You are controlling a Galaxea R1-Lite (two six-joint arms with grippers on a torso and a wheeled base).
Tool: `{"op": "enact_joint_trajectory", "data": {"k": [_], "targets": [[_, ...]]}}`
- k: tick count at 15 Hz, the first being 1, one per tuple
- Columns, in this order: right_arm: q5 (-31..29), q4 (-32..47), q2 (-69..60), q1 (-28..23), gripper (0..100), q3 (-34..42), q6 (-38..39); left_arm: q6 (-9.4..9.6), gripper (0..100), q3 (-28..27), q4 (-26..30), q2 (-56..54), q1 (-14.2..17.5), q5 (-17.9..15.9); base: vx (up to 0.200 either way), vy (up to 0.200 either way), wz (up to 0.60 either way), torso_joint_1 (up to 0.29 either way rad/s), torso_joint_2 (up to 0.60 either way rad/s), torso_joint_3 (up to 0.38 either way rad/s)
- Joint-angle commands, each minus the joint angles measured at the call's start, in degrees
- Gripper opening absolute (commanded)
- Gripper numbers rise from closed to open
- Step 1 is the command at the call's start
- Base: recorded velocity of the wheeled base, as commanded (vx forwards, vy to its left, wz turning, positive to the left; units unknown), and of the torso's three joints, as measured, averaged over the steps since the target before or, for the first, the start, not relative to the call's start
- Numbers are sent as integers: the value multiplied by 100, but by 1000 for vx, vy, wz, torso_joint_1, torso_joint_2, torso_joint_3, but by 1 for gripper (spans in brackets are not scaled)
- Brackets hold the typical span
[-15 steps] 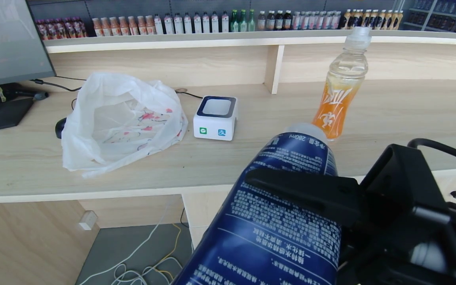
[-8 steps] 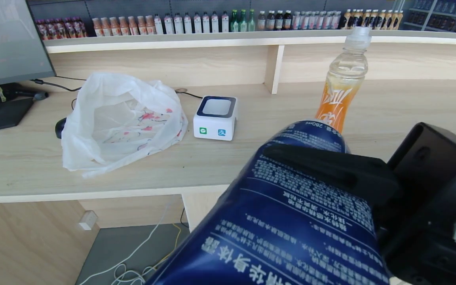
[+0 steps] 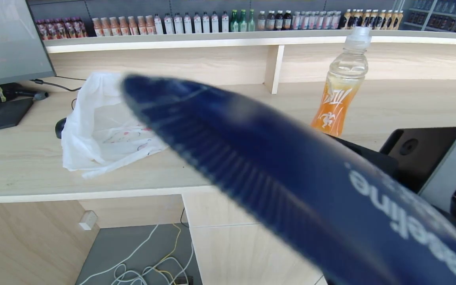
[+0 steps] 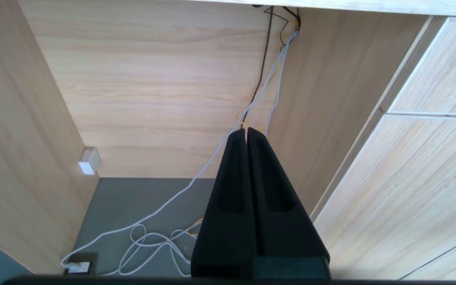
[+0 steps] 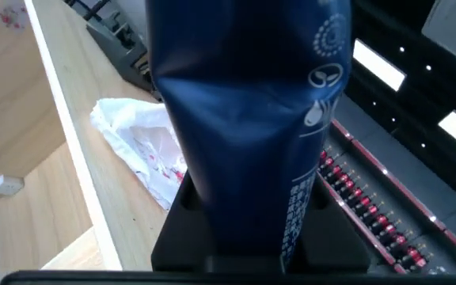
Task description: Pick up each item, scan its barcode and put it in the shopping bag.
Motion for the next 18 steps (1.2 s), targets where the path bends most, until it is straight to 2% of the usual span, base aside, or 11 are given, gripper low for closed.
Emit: {"op": "enact_joint_trajectory", "data": {"k": [1,3,6,8,10,11,13,15,18], "targets": [[19,-85,320,10,0,106,400,1,0,0,0,-2,1,0,0,0,0,0,0,0],[-34,-102,346,28,0,124,936,1,0,0,0,-2,1,0,0,0,0,0,0,0],[-544,-296,328,37,0,89,2298,1,0,0,0,-2,1,0,0,0,0,0,0,0],[-1168,-489,346,-16,0,62,3414,1,0,0,0,-2,1,0,0,0,0,0,0,0],[-1915,-515,539,-78,0,361,4443,1,0,0,0,-2,1,0,0,0,0,0,0,0],[-2055,-515,548,-122,0,353,4698,1,0,0,0,-2,1,0,0,0,0,0,0,0],[-2055,-507,592,-517,0,177,5067,1,0,0,0,-2,1,0,0,0,0,0,0,0],[-2038,-515,654,-1009,0,-122,5752,1,0,0,0,-2,1,0,0,0,0,0,0,0],[-2064,-533,917,-1264,0,-430,5867,1,0,0,0,-2,1,0,0,0,0,0,0,0]]}}
